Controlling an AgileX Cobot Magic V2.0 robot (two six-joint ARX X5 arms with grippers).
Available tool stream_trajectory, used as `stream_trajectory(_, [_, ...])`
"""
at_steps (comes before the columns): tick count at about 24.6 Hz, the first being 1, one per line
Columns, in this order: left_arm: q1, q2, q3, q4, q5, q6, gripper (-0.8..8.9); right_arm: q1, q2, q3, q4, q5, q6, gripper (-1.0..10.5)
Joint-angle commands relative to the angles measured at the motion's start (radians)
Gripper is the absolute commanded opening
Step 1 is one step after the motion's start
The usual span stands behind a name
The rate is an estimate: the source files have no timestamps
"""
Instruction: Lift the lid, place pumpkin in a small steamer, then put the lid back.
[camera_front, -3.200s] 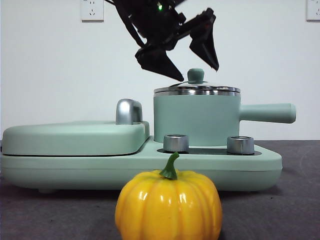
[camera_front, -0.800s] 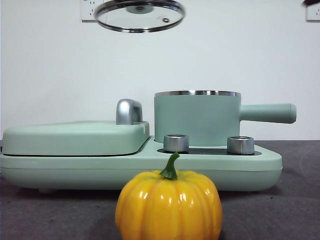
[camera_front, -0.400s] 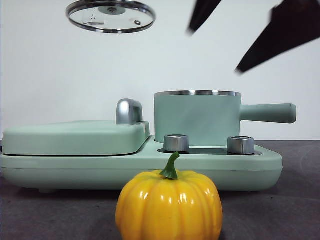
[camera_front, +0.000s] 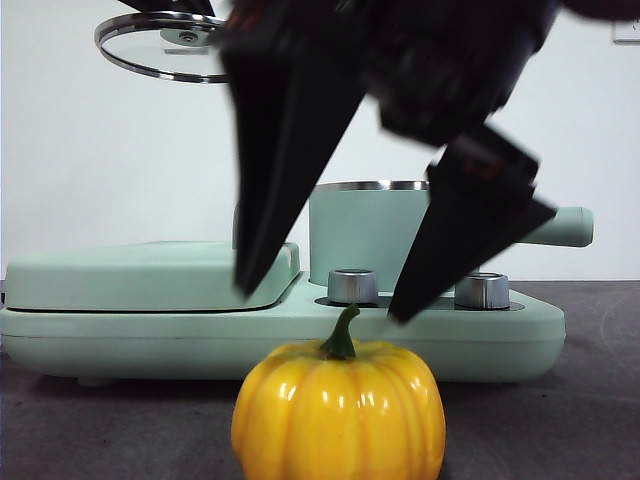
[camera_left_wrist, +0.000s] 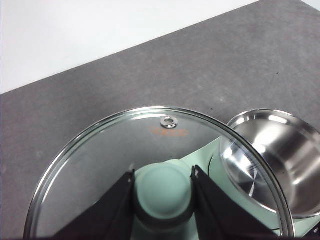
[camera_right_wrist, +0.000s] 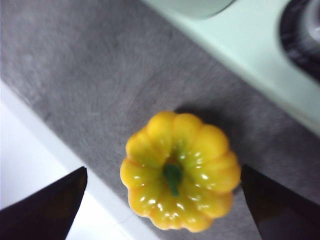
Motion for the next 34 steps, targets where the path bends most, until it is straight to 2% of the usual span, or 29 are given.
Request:
stream_trajectory(1, [0.002, -0.001, 0.026, 0.014, 0.0, 0.014, 0.18, 0.029, 0.061, 0.029, 0.008, 0.025, 0.017, 4.9])
stream_trajectory(4, [0.002, -0.001, 0.026, 0.007, 0.0, 0.014, 0.18, 0.042, 0.097, 0.03, 0.013, 0.05, 0.017, 4.9])
stream_trajectory(15, [0.002, -0.001, 0.026, 0.005, 0.0, 0.014, 0.18, 0.043, 0.176, 0.03, 0.028, 0.049, 0.016, 4.9])
stream_trajectory(20, [0.002, -0.001, 0.026, 0.005, 0.001, 0.014, 0.18, 0.043, 0.176, 0.03, 0.027, 0.049, 0.016, 3.2])
stream_trajectory(24, [0.003, -0.001, 0.026, 0.005, 0.0, 0.014, 0.18, 0.038, 0.174, 0.048, 0.008, 0.04, 0.016, 3.2])
stream_trajectory(26, [0.01, -0.001, 0.026, 0.005, 0.0, 0.014, 0.18, 0.028, 0.174, 0.117, -0.072, 0.038, 0.01, 3.2])
stream_trajectory(29, [0.023, -0.001, 0.026, 0.006, 0.0, 0.014, 0.18, -0.003, 0.174, 0.286, -0.225, 0.038, -0.067, 3.2])
stream_trajectory(34, [0.048, -0.001, 0.026, 0.006, 0.0, 0.014, 0.18, -0.153, 0.178, 0.581, -0.443, 0.039, -0.191, 3.2])
